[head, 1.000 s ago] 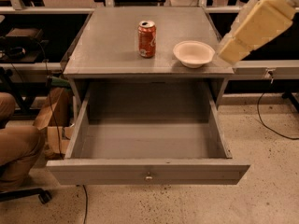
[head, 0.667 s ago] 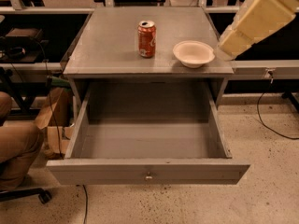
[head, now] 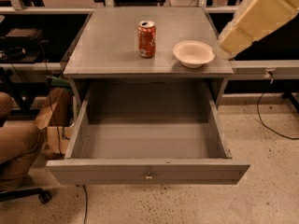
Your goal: Place coke can into top drawer
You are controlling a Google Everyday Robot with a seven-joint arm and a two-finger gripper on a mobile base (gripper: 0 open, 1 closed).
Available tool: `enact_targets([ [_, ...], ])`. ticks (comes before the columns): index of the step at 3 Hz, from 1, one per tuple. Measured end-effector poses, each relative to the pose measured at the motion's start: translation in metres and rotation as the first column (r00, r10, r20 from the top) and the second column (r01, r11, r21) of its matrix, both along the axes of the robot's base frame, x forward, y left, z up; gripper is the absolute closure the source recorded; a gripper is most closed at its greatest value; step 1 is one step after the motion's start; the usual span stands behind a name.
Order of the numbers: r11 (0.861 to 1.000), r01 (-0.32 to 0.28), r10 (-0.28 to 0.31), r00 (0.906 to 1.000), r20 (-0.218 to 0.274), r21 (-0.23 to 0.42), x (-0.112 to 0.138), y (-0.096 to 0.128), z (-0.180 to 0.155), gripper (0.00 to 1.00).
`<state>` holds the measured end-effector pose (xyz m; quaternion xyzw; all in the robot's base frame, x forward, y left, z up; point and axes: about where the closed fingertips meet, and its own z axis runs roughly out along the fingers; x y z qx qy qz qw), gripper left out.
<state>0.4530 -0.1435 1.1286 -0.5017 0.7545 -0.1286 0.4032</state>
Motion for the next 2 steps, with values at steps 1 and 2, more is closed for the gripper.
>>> enact_targets([
  [1,0.999,0.021,-0.021,0.9998,-0.004,0.032,0.022,0.011,-0.006,0.00],
  [2,0.991,0.054,-0.050,0.9979,-0.041,0.121,0.089,0.039,-0.035,0.00],
])
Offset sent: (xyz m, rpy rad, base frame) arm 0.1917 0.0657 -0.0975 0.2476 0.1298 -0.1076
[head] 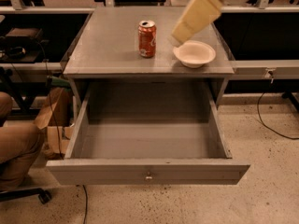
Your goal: Place coke can into top drawer
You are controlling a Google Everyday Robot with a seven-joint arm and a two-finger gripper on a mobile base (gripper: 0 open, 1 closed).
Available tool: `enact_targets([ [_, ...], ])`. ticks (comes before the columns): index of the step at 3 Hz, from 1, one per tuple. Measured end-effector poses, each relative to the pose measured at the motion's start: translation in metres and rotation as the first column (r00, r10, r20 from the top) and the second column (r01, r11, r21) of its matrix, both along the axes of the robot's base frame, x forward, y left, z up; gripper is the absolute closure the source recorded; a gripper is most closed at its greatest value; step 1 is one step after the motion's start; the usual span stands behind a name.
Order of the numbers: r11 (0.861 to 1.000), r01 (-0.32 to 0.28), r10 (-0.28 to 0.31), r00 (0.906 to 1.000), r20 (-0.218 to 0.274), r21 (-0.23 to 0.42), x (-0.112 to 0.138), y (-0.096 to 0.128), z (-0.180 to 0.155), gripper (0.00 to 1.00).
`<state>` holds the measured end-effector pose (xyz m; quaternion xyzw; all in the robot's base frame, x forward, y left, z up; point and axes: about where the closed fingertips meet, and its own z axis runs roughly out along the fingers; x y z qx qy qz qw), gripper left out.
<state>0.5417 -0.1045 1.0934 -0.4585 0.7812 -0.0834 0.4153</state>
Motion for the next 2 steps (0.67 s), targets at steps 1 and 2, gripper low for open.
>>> enact_targets([
  [1,0.998,0.017,-0.014,0.9985,-0.053,0.062,0.059,0.020,-0.033,0.00],
  [2,0.986,0.088,-0.074,0.9919,-0.103,0.138,0.108,0.034,-0.068,0.00],
])
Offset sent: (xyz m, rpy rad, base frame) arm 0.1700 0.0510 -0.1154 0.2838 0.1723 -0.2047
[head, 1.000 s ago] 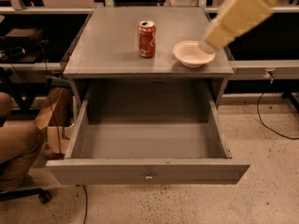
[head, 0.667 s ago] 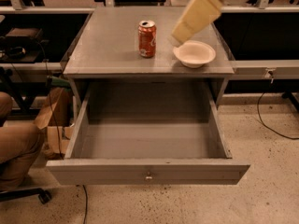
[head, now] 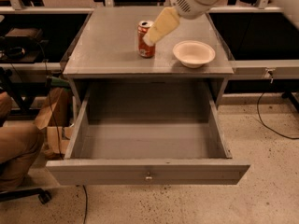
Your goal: Place coke can into top drawer
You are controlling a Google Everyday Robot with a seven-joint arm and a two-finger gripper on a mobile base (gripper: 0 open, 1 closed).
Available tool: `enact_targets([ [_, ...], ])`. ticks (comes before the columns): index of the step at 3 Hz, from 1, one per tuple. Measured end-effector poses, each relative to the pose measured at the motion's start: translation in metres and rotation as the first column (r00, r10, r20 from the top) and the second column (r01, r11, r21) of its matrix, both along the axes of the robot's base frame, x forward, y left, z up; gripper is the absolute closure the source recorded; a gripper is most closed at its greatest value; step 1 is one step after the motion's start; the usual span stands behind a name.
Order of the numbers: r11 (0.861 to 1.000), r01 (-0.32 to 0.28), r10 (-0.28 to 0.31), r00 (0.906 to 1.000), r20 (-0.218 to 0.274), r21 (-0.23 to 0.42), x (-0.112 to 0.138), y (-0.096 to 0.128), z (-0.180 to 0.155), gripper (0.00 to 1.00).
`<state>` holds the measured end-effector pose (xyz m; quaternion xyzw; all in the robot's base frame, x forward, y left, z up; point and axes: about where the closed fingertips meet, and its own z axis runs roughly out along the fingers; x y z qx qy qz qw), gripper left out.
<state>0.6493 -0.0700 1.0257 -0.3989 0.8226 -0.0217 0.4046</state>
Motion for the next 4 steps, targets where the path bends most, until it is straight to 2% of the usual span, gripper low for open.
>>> enact_targets([
  [1,0.992,0.099,-0.098,0.9951,-0.005,0.075,0.041,0.011,-0.020,0.00],
  [2,0.981,0.151,-0.149,0.9884,-0.026,0.123,0.042,0.011,-0.019,0.00],
  [3,0.981,0.151,-0.149,0.9884,-0.026,0.123,0.042,0.011,-0.019,0.00],
  [4,0.968,0.180,-0.180,0.9836,-0.013,0.174,0.060,0.018,-0.028,0.00],
])
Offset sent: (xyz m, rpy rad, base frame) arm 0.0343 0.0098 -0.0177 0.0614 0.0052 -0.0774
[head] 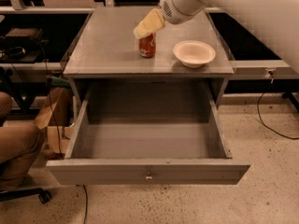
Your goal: Place coke can into top drawer
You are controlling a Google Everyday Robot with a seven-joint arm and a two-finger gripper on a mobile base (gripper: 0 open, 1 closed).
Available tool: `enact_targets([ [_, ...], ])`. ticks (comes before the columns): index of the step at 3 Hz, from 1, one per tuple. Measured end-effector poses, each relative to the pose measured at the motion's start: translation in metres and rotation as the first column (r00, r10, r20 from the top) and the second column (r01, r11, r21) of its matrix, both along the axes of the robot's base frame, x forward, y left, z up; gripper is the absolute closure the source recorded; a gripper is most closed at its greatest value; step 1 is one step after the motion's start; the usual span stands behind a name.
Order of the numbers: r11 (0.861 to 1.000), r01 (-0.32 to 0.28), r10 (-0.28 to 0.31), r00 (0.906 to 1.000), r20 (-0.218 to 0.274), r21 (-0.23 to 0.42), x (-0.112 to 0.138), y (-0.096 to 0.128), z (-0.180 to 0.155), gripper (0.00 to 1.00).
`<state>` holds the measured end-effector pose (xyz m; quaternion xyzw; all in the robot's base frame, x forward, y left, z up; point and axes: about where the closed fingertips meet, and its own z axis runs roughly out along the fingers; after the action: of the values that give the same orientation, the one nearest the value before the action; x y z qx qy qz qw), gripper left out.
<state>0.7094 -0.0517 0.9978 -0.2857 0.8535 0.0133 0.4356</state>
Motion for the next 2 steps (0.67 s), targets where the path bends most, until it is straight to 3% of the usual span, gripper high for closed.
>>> enact_targets([
  [1,0.998,0.017,-0.018,0.9996,0.021,0.067,0.036,0.017,-0.016,0.00],
  [2,0.990,0.022,-0.024,0.9996,0.012,0.137,0.086,0.043,-0.043,0.00],
])
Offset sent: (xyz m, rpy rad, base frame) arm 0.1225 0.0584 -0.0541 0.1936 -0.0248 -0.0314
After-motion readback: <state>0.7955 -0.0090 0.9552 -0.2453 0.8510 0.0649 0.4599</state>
